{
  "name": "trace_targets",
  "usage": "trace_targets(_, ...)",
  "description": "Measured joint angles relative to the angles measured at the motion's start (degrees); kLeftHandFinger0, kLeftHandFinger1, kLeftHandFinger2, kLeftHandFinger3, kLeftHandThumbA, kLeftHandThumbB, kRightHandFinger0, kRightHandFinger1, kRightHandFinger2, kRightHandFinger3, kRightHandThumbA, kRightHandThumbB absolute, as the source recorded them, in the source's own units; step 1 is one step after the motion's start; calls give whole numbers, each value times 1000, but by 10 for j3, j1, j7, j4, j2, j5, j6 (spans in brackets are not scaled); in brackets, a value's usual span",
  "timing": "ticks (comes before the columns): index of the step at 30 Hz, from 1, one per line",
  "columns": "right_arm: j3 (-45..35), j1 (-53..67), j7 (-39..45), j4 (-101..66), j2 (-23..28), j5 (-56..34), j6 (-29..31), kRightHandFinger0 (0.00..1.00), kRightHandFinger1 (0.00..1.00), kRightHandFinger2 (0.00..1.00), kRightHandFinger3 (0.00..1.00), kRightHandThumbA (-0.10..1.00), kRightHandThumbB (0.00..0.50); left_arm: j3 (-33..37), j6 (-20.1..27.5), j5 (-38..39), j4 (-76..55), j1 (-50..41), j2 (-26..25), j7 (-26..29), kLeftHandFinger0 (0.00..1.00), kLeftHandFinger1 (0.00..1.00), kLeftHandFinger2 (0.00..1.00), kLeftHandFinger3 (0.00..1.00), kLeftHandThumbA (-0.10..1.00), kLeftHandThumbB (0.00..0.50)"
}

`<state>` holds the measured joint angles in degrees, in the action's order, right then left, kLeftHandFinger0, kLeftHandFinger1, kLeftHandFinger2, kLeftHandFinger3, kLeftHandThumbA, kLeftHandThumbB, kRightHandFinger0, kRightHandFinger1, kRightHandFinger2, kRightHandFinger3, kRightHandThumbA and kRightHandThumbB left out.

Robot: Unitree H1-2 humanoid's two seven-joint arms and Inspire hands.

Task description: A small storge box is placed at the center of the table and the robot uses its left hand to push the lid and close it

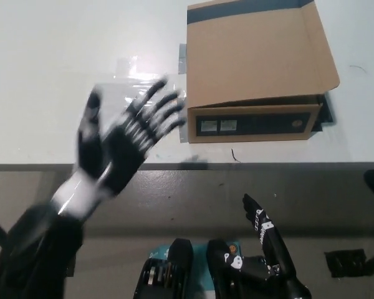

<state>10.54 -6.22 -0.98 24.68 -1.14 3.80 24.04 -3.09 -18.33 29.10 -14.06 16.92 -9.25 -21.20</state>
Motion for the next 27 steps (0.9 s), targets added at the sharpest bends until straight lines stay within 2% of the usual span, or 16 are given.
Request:
trace_targets(2, 0, 0, 0, 0, 1, 0, 0, 1000, 1000, 1000, 1000, 1000, 313, 1, 20, -26, -2, -43, -15, 0, 1000, 1000, 1000, 1000, 1000, 296)
trace_targets(5, 0, 0, 0, 0, 1, 0, 0, 1000, 1000, 1000, 1000, 1000, 337, 5, 49, -60, 7, -86, -28, 2, 1000, 1000, 1000, 1000, 1000, 267)
trace_targets(6, 0, 0, 0, 0, 1, 0, 0, 1000, 1000, 1000, 1000, 1000, 339, 6, 57, -69, 13, -94, -30, 2, 1000, 1000, 1000, 1000, 1000, 243)
trace_targets(7, 0, 0, 0, 0, 1, 0, 0, 1000, 1000, 1000, 1000, 1000, 337, 8, 67, -79, 23, -104, -32, 2, 1000, 1000, 1000, 1000, 1000, 240)
trace_targets(9, -1, 0, -1, 0, 1, 0, 0, 1000, 1000, 1000, 1000, 1000, 327, 10, 83, -94, 40, -116, -32, 3, 1000, 1000, 1000, 1000, 1000, 267)
trace_targets(10, -1, 0, -1, 0, 1, 0, 0, 1000, 1000, 1000, 1000, 1000, 338, 11, 92, -103, 53, -121, -32, 3, 1000, 1000, 1000, 1000, 1000, 260)
trace_targets(16, -1, 0, -4, 0, 1, 0, 0, 1000, 1000, 1000, 1000, 1000, 340, 19, 146, -162, 119, -125, -37, 16, 1000, 1000, 1000, 1000, 1000, 286)
trace_targets(18, -1, 0, -5, 0, 1, 0, 0, 1000, 1000, 1000, 1000, 1000, 341, 24, 168, -187, 144, -124, -42, 24, 1000, 1000, 1000, 1000, 1000, 278)
trace_targets(19, -1, 0, -5, 0, 1, 0, 0, 1000, 1000, 1000, 1000, 1000, 349, 26, 176, -197, 154, -123, -45, 27, 1000, 1000, 1000, 1000, 1000, 256)
trace_targets(27, -1, -2, -8, 0, 1, 0, 0, 1000, 1000, 1000, 1000, 1000, 346, 43, 242, -283, 236, -115, -66, 59, 1000, 1000, 1000, 1000, 1000, 224)
